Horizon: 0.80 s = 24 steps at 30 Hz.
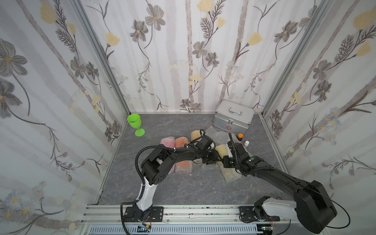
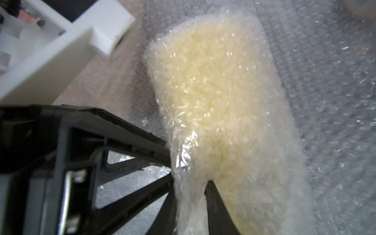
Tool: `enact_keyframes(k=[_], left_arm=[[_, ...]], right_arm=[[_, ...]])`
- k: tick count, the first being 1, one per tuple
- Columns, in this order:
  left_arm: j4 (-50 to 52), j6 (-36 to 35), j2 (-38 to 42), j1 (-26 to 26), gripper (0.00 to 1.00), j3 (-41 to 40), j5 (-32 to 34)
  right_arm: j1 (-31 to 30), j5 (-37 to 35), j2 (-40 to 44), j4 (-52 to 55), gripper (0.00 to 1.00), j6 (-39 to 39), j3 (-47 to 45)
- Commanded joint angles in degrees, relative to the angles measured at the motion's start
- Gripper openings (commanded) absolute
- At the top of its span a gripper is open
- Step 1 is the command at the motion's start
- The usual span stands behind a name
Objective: Unpack wine glasses from bubble wrap
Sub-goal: Unwrap the bubble wrap.
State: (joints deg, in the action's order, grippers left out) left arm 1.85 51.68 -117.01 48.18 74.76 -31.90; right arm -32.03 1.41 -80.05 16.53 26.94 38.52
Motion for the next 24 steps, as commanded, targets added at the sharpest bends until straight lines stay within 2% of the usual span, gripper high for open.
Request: enact_keyframes(k=[1,7,13,19,22,24], left_arm=[[-3.25,0.97,-0.23,0.07,0.49,-0.13,1.40],[-3.00,0.72,-0.76,0.09,0.33,0.91,2.19],[-2.22,0.44,-0.81,0.07,0.15,1.85,2.71],[-2.47,0.26,-1.11,0.06,0.07,2.80,2.76],[-2.11,-0.16,-0.85,0.07,0.00,3.11,3.05],[-1.44,-0.77,-0.54,0.07,0.00,3.29,3.38]], right_arm=[[0.06,5.14,0.80,-3.09,0.20,1.07,-0.14],[2.46,7.45,2.22,-3.25,0.13,1.45,-0.58],[4.19,7.91,3.14,-3.11,0.02,1.23,-1.08],[4.59,5.80,3.33,-1.71,0.03,-0.03,-0.23],[4.74,6.55,3.50,-1.66,0.02,-0.22,-0.13],[5.00,7.29,3.59,-1.85,0.02,-0.13,-0.11]])
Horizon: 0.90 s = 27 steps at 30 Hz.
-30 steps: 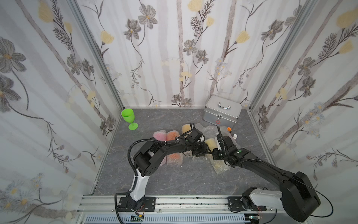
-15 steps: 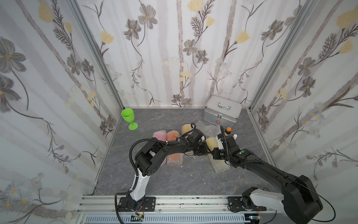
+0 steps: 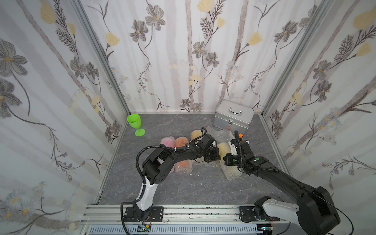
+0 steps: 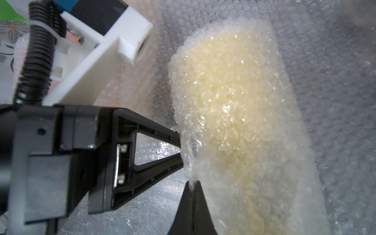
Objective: Unpack wine glasses from bubble wrap
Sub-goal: Unwrap the bubble wrap.
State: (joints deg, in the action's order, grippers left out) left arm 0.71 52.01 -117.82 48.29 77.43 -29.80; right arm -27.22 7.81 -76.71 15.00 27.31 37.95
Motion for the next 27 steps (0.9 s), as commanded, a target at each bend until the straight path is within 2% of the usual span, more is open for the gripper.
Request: enact_keyframes(k=[1,27], left_arm=[[-0.09,-1.40,0.39,-0.04,0.00,0.71,1.40],[2.51,-4.46,5.12,-2.30,0.00,-4.17,2.29]], right_arm=[[0.41,1.33,0.24,-0.54,0.02,-0.42,0.41],[11.48,6.38,6.96,-1.73,0.00,0.59,-3.71]])
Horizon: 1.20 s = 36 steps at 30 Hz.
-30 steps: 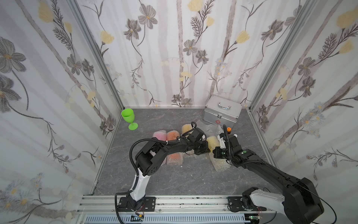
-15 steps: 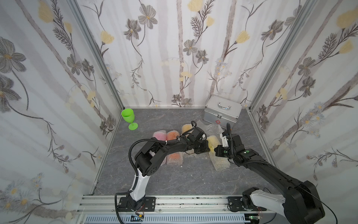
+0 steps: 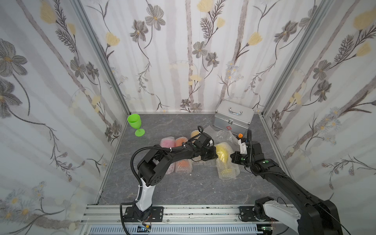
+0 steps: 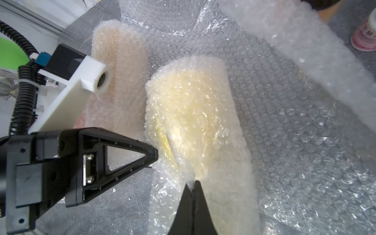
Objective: Unpack wine glasses from bubble wrap
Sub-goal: Unwrap the bubble wrap.
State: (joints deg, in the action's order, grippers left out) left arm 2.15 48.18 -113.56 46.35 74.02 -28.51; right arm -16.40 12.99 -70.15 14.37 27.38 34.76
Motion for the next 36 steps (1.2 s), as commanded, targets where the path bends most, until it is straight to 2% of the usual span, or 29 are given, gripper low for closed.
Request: enact_keyframes(k=[1,9,13,17,21,31,32,33,34,36], left_arm=[[0.93,-0.63,1.12,-0.52,0.00,-1.28,1.09],[1.68,-1.05,2.72,-1.51,0.00,-4.50,-0.44],[5.64,-3.01,4.49,-1.79,0.32,-2.69,-0.24],[16.07,-7.63,6.04,-0.31,0.50,3.45,6.68],[18.01,-8.60,4.27,1.91,0.59,7.73,7.52],[17.72,-7.97,-0.82,4.00,0.63,10.44,8.59],[17.84,-8.02,-1.33,4.27,0.76,11.08,8.69],[17.74,-7.95,-1.60,4.48,0.81,11.29,8.69],[17.44,-7.89,-1.81,4.62,0.85,11.49,8.69],[16.55,-7.93,-2.06,5.02,0.87,11.66,8.54]], right_arm=[[1.03,1.33,0.67,-1.27,0.00,0.57,-0.92],[2.08,5.45,2.68,-3.32,0.00,0.69,-2.37],[2.04,9.71,3.33,-4.92,0.00,0.49,-2.99],[1.93,11.96,3.70,-5.72,0.00,0.74,-3.47],[1.91,12.82,3.79,-6.50,0.00,1.38,-3.47],[1.99,14.84,4.59,-7.65,0.00,2.64,-3.70],[2.00,15.15,4.50,-7.84,0.00,2.80,-3.65],[2.00,15.59,4.43,-8.14,0.00,3.10,-3.63],[1.99,16.20,4.49,-8.71,0.00,3.59,-3.79],[2.02,17.42,4.58,-10.06,0.00,4.68,-4.29]])
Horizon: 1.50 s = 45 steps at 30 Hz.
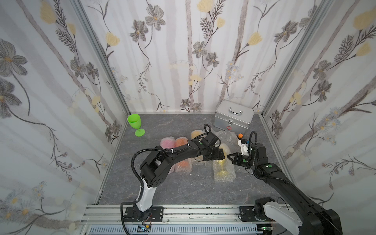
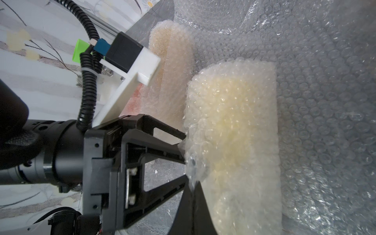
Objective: Unpack wine glasses from bubble wrap
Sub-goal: Unwrap the bubble wrap.
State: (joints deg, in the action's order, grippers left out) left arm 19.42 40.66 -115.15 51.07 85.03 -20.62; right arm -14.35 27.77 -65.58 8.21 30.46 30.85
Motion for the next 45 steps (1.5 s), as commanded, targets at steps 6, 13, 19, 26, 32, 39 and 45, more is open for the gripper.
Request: enact_keyframes(k=[6,13,19,26,32,39,45], left_arm=[[0.28,-0.39,-1.90,0.37,0.80,1.05,2.60],[1.29,-0.83,-1.82,0.18,0.53,0.93,3.70],[-0.17,-0.68,-0.13,-0.25,0.30,-0.45,2.43],[-4.31,0.01,3.15,-0.92,0.20,-4.49,0.90],[-12.98,1.95,7.05,-2.06,0.17,-11.42,-1.71],[-24.88,5.58,12.20,-3.47,0.16,-21.03,-3.80],[-34.62,9.78,13.38,-4.96,0.17,-27.15,-6.30]], right_arm=[[-0.06,3.31,0.19,-4.87,0.00,2.44,-0.71],[0.13,1.21,0.54,-3.20,0.00,1.52,-0.33],[1.47,-1.50,0.63,-0.62,0.00,0.31,0.49],[4.56,-5.47,1.86,1.93,0.00,0.11,0.27],[6.29,-10.21,3.00,3.52,0.00,0.54,-0.76],[7.58,-14.83,3.23,4.76,0.00,1.03,-2.07],[8.02,-17.28,2.30,4.89,0.00,1.37,-3.59]])
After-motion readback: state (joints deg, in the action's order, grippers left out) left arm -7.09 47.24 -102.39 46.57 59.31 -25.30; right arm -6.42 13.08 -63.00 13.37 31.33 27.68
